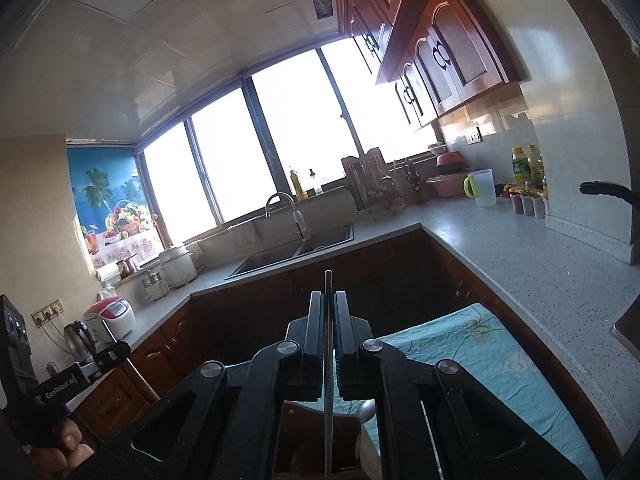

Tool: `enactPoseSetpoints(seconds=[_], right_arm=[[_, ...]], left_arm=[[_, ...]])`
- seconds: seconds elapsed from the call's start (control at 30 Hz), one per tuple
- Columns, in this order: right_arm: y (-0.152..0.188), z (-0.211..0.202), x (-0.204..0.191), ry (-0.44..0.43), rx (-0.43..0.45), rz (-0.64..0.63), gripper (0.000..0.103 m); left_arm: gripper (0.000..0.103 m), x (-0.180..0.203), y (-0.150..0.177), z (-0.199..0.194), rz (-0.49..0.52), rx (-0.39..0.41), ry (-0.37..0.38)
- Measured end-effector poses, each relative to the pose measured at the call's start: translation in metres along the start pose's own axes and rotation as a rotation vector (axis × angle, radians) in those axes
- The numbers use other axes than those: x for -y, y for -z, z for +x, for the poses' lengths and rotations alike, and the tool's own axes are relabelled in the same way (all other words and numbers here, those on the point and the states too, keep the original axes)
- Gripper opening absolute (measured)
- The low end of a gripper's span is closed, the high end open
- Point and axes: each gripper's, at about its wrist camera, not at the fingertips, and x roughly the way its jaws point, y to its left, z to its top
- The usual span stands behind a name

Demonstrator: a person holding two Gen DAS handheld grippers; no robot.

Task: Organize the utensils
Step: 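Lift both metal chopsticks and lower them upright into the wooden holder, then open both tools to release the metal chopsticks in the holder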

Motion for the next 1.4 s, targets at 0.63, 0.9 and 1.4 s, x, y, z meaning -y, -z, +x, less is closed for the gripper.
enactPoseSetpoints(seconds=[0.63, 0.9, 1.4], right_arm=[[0.087, 0.054, 0.025, 0.033, -0.169, 0.037, 0.004], [0.08, 0.054, 0.028, 0.034, -0.188, 0.047, 0.005], [0.07, 0.003, 0.037, -0.001, -0.08, 0.11, 0.092]], left_arm=[[0.006, -0.014, 0.09, 0.057, 0.02, -0.166, -0.043], [0.006, -0.018, 0.086, 0.06, 0.007, -0.188, -0.041], [0.083, -0.032, 0.085, 0.0, -0.016, -0.153, -0.049]])
